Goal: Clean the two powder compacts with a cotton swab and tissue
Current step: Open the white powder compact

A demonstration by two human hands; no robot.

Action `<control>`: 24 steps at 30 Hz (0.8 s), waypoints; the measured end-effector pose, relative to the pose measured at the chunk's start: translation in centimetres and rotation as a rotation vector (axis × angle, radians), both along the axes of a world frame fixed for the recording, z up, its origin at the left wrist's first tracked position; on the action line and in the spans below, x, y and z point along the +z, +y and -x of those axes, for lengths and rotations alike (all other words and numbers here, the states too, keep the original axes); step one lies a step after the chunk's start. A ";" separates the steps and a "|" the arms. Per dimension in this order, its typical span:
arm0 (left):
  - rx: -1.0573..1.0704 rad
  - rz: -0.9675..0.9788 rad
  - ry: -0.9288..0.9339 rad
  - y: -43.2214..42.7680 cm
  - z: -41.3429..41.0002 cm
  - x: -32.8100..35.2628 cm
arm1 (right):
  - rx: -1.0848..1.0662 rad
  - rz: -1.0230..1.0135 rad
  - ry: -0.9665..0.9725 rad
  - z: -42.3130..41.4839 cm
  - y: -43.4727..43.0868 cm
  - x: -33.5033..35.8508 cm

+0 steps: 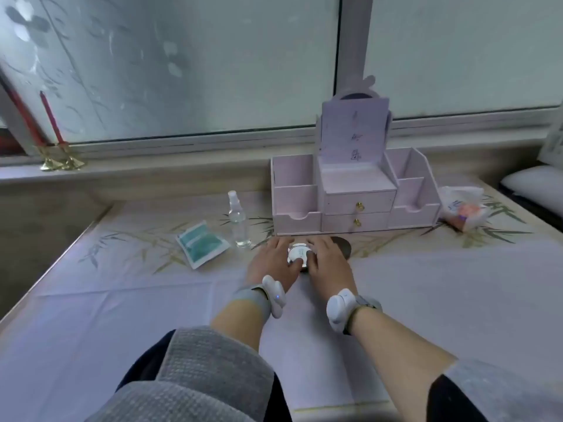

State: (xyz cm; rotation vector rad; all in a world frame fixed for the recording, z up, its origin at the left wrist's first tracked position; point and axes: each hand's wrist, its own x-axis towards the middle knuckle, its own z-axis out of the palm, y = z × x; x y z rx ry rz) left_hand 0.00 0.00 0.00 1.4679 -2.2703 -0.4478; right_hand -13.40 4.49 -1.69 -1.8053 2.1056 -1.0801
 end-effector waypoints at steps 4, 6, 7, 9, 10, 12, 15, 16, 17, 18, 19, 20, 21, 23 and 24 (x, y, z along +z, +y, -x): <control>-0.033 -0.065 0.066 -0.3 0.5 -1.6 | -0.015 0.029 -0.046 0.1 0.3 -1.5; -0.036 -0.038 0.097 0.1 0.9 -2.7 | -0.017 0.035 -0.064 0.2 0.1 -1.9; -0.025 -0.011 0.119 0.3 1.1 -3.2 | -0.026 0.026 -0.070 0.4 -0.1 -2.0; 0.002 0.049 0.148 0.6 1.3 -3.7 | -0.028 0.002 -0.054 0.6 -0.2 -2.0; 0.015 0.066 0.153 0.6 1.3 -3.8 | -0.024 -0.007 -0.050 0.7 -0.2 -2.1; 0.035 0.071 0.162 0.8 1.2 -4.0 | -0.016 -0.017 -0.062 0.6 0.1 -1.9; 0.053 0.085 0.168 1.0 1.1 -4.1 | 0.010 -0.009 -0.055 0.7 0.6 -2.1; 0.054 0.081 0.177 1.1 1.1 -4.1 | 0.016 -0.007 -0.050 0.7 0.8 -2.3; 0.058 0.081 0.185 1.1 1.1 -4.0 | 0.021 0.000 -0.044 0.8 0.8 -2.2; 0.063 0.078 0.190 1.1 1.0 -4.0 | 0.025 0.005 -0.037 0.8 0.8 -2.1; 0.068 0.076 0.192 1.0 0.9 -3.9 | 0.026 0.007 -0.033 0.7 0.7 -2.0; 0.072 0.073 0.191 0.9 0.8 -3.9 | 0.030 0.011 -0.026 0.7 0.7 -1.8; 0.078 0.068 0.191 0.9 0.7 -3.9 | 0.040 0.015 -0.016 0.6 0.7 -1.8; 0.082 0.058 0.191 1.1 0.5 -3.9 | 0.057 0.026 0.004 0.5 1.0 -1.7; 0.079 0.049 0.187 1.1 0.5 -3.7 | 0.054 0.029 0.002 0.6 1.1 -1.6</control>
